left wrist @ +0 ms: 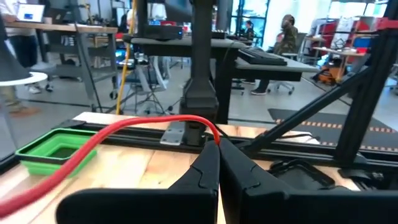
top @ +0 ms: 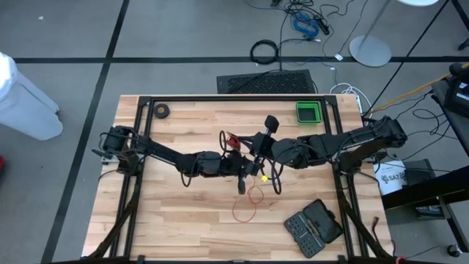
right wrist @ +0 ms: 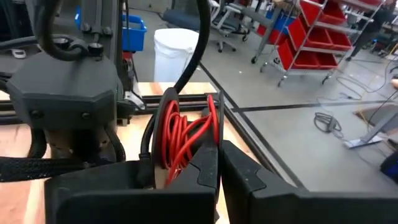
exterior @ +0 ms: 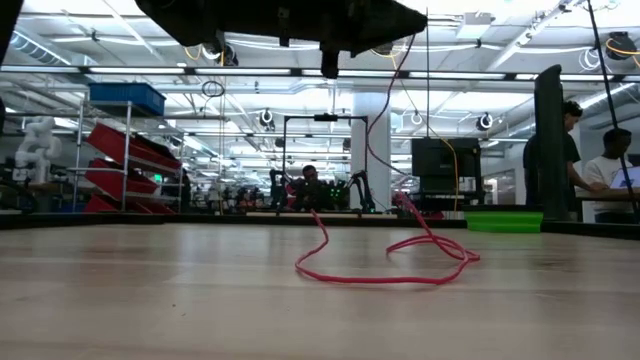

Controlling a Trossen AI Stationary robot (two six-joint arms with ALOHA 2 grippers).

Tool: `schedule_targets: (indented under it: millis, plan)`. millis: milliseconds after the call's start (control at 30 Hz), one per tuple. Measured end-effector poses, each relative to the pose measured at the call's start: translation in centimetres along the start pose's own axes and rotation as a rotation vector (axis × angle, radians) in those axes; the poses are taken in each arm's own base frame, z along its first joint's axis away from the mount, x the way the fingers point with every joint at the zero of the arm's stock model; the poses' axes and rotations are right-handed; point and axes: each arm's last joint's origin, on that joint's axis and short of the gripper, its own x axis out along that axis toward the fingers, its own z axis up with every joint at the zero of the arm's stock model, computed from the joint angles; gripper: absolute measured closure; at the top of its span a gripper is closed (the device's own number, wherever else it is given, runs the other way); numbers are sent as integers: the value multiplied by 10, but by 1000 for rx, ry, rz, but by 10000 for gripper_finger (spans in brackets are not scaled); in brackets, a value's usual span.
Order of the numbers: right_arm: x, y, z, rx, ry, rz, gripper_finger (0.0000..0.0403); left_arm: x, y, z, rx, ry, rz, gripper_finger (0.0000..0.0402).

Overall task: Coil cords
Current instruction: Coil the red wire into the spool

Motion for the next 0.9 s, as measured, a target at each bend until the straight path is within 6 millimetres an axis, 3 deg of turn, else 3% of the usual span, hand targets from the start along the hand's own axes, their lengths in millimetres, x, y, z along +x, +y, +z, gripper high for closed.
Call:
schedule_targets:
  millis: [467,900]
  plan:
    - [1,-2,-8,18,72,-9,403,3,-15,14,23,-38,-67,402]
    - [4,-13,-21,-9,171,-144,403,1,-29,17,42,-42,-141,402]
